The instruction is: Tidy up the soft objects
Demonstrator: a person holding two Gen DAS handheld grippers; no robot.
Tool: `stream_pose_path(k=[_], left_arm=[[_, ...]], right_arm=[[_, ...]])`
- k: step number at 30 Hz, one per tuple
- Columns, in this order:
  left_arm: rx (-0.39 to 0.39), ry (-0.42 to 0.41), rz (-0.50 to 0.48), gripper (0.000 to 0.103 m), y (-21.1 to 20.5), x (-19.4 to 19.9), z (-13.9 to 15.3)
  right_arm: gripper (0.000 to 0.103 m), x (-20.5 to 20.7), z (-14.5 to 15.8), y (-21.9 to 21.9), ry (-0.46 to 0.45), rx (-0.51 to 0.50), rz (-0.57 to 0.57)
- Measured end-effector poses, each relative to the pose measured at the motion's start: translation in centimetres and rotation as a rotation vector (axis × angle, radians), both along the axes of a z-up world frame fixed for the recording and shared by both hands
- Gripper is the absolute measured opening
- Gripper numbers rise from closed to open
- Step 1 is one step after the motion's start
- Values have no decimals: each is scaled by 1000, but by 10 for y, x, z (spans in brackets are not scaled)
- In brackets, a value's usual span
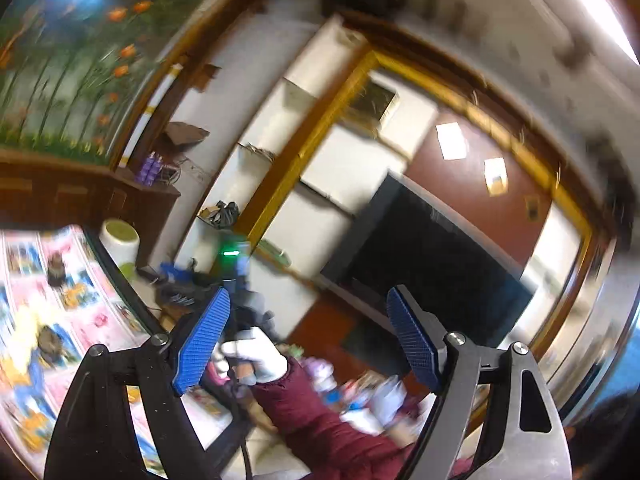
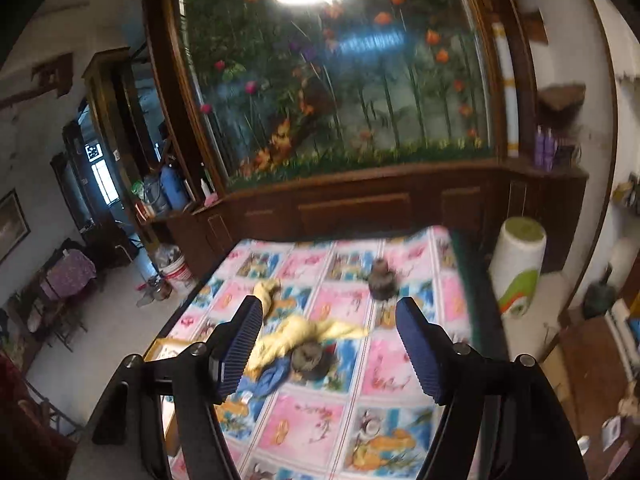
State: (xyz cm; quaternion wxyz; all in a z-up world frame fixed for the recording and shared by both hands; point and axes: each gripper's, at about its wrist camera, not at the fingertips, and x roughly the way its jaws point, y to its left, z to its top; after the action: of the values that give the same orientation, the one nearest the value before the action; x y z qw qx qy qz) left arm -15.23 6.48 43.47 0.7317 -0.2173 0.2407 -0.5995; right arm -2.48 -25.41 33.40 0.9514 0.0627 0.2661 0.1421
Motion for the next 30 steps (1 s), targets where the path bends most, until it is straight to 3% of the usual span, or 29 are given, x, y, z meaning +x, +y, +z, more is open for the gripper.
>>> stream_pose_path(k=[2,4,5,7,10,12,14,17,19,22,24,26,30], left_arm=[[-16,23,76,81,23,17,-9],[26,30,145,81,36,25,-27],[64,29,178,81,42,29,-40],[86,62,222,82,51,44,-75],[54,194,176,82,47,74,-147],[29,264,125,82,34,89,-193],[28,333,97,82,26,101,-231],[126,340,201,82,15,109,-256],[208,340,326,82,22,118,-267],[399,311,578,82,39,132,-284],[486,324,684,82,47,141,-304],[521,376,725,82,53,146,-331],[503,491,706,82,58,151,-387]], right_arm=[[87,-2,31,14,-83,-43,12],[100,4,49,35,-151,-99,25],[101,15,52,55,-173,-157,34],[101,46,42,99,-134,-251,73],[98,105,-3,153,35,-300,156],[97,143,-54,181,117,-357,149],[82,169,-111,194,201,-401,125],[73,173,-174,174,288,-275,129],[68,161,-200,151,325,-197,139],[67,147,-220,132,319,-178,152],[67,144,-221,126,315,-170,158],[67,145,-220,127,326,-156,175],[67,143,-207,140,317,-104,221]])
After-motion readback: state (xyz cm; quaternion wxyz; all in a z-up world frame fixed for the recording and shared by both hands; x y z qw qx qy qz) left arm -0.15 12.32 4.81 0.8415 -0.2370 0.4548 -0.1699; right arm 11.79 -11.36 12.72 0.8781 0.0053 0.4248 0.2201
